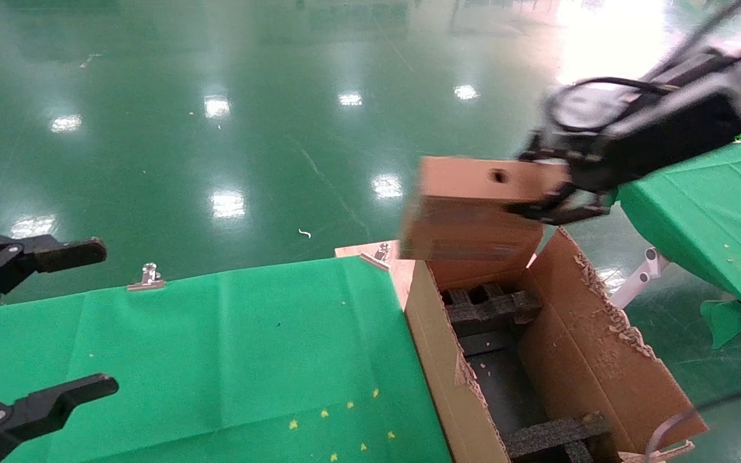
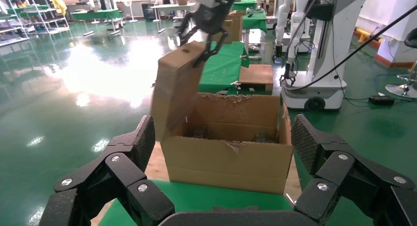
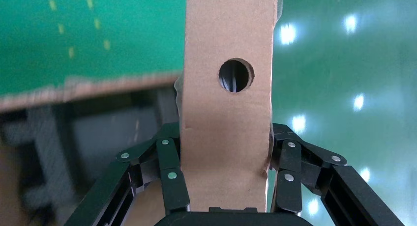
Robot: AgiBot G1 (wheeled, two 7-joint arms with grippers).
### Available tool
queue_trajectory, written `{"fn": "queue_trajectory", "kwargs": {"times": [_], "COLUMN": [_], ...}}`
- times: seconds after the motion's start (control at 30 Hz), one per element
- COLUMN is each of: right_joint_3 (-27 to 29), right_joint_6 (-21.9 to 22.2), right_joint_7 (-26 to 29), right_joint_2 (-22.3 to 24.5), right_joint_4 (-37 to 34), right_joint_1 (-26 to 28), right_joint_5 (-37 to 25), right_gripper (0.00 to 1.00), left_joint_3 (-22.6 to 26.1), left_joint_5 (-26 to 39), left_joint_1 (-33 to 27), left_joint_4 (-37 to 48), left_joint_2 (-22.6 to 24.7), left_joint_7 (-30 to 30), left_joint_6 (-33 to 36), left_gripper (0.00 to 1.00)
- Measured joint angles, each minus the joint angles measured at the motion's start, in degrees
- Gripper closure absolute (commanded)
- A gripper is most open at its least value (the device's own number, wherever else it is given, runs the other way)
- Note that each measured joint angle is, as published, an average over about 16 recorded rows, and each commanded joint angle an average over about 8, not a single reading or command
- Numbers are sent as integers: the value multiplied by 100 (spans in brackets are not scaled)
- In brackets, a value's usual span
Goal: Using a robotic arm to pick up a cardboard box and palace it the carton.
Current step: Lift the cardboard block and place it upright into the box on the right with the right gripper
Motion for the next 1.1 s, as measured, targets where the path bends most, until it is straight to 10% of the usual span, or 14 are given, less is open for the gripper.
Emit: {"fn": "queue_trajectory", "kwargs": {"times": [0.8, 1.1], "right_joint_3": [-1498, -1635], "right_joint_6": [152, 705], "right_joint_7": [1132, 2637], "right_joint_2": [1586, 1835], "right_joint_4": [1383, 1836], "right_joint_1": [491, 203], "right_joint_5": [80, -41], "right_gripper": [100, 100], "left_joint_3": [0, 0], "left_joint_5": [-3, -3], "left_joint_1": [1, 1], "left_joint_4": [2, 2], "left_joint_2": [-1, -1], "left_joint_7": [1, 1], "left_joint_6": [-1, -2], "left_gripper": [0, 0]}}
